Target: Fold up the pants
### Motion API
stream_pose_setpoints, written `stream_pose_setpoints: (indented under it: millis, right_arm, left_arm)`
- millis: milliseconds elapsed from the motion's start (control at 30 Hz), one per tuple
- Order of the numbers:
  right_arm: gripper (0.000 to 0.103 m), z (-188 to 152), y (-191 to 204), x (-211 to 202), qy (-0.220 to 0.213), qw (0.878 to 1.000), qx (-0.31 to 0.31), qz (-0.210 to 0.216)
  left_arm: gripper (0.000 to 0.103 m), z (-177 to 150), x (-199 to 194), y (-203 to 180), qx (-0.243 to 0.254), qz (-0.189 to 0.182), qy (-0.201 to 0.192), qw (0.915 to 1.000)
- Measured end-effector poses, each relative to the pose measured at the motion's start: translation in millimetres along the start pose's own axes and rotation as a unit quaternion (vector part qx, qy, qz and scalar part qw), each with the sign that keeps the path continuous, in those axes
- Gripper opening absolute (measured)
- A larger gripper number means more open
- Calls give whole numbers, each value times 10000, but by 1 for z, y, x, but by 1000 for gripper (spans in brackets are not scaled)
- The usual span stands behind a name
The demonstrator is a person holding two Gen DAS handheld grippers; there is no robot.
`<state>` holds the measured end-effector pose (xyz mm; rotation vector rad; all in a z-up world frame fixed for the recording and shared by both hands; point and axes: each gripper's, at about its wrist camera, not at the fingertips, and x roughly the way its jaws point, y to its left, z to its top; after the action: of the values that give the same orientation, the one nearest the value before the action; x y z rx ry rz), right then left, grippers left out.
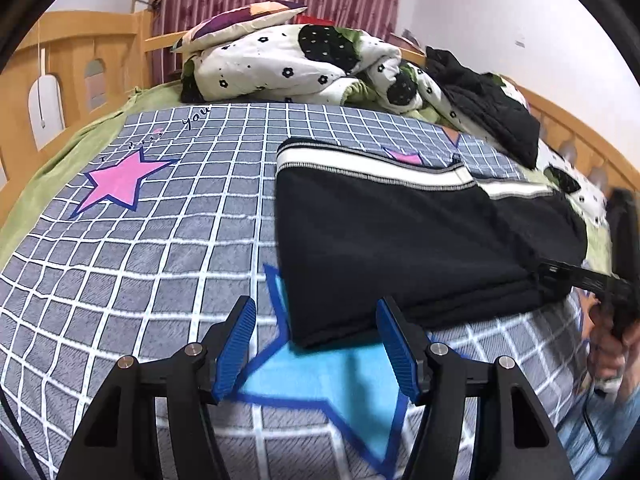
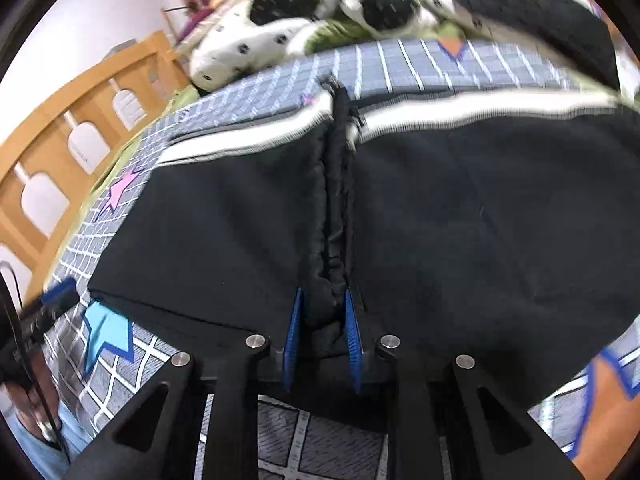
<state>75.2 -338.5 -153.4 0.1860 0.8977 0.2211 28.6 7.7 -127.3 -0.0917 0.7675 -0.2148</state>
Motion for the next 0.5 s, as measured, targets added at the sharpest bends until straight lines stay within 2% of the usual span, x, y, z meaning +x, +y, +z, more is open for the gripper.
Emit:
stream_pose_setpoints:
  millis: [67, 133, 200, 233, 267, 300, 367, 433, 467, 500]
  right_arm:
    - [24, 1, -2, -21, -412, 9990, 97, 152]
    - [28, 2, -4, -29, -657, 9975, 173, 184]
    - [28, 1, -5, -11, -286, 9995, 149, 72]
    - [29, -2, -4, 3, -63, 9999, 90, -20]
    - [29, -4, -4, 10, 8, 10000, 43, -50]
    - [29, -8, -1, 11, -56, 9999, -82, -125]
    - [29, -11, 4, 4, -99, 9991, -359, -184]
    - [29, -10, -5, -19, -230, 9994, -239, 10]
    - [31, -9, -11, -28, -346, 9992, -178, 11]
    - [38, -9, -22, -45, -559, 9984, -99, -65]
  left_arm:
    - [60, 9, 8, -2, -111, -100, 29, 9999]
    - [60, 14, 24, -5, -211, -24, 139, 9997]
    - [61, 10, 46, -6, -386, 42, 433, 9983]
    - [61, 5, 60, -4, -540, 17, 710, 9960]
    - [62, 0, 68, -1, -683, -34, 822, 9943]
    - [62, -1, 66, -1, -701, -62, 702, 9950]
    - [61, 3, 59, 0, -674, -137, 774, 9946]
    - [61, 9, 53, 4, -769, -198, 751, 9940]
    - [61, 13, 49, 6, -799, -176, 691, 9942]
    - [61, 19, 47, 8, -789, -148, 642, 9947]
